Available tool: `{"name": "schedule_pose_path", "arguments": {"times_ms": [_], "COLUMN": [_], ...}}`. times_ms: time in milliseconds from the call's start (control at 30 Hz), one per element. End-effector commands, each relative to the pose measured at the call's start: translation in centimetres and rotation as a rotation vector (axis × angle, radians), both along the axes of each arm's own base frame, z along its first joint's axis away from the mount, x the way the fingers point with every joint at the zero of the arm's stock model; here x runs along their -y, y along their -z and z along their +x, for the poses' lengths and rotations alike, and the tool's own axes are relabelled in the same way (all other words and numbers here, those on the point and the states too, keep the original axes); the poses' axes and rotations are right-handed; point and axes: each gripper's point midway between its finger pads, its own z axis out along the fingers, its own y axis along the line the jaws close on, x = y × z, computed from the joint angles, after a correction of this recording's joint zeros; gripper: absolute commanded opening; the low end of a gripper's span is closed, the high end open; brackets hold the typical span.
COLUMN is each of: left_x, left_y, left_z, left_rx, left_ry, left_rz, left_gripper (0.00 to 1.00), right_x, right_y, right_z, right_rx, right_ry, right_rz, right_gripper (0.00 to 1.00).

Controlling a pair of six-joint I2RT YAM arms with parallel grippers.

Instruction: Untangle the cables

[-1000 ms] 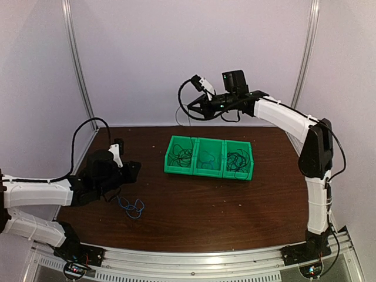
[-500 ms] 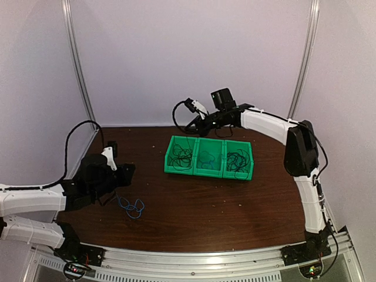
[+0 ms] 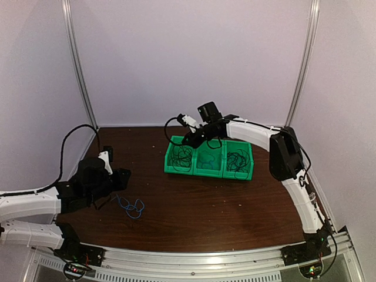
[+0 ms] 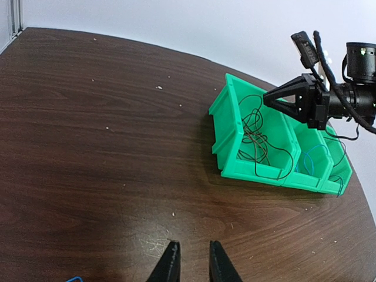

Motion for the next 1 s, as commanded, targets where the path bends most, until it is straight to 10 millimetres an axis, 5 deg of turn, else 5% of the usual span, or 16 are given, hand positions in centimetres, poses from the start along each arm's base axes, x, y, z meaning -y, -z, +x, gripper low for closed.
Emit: {"name": "schedule_pose_path", "arguments": {"times_ms": [0,167,267,400,700,967], "left_x": [-0.8,-1.4,-2.0,-2.1,-1.3,-2.4], "left_y": [1.0,2.3,3.4,4.7,8.1,11.1], "left_z": [-0.5,-0.8,-1.2,-1.7,-2.9,-3.7], "left_rx": [-0.041,-0.089,-0.13,-0.176,-0.323,-0.445], "left_ry": [-0.025,-0.049,-0.072,-0.066,-0.013,-0.071], "left_rz": [0.001,0.024,0.049,0.065,0.067,0.053], "left_gripper": [0.2,0.31,0.42,0.49,0.48,0.42], "right_x": [0.9,2.1,2.5,0.7,-6.4,-10.3], "right_y": [-1.5,-6.4,-8.6,-10.8,-5.5,0.2], "right_z": [1.2,-0.2,-1.9,-7.6,-26.0,-33.0], "right_rx": [0.045,0.099,0.135,0.181,0.089,0.011], "right_ry": [0.075,0.081,0.06,-0.103,-0.663,-0.826], "right_rz": [-0.03,-0.009,-0.016,0.0,-0.009,-0.052], "right_gripper": [0.15,0.39,0.44,0.43,0.32,0.3]}}
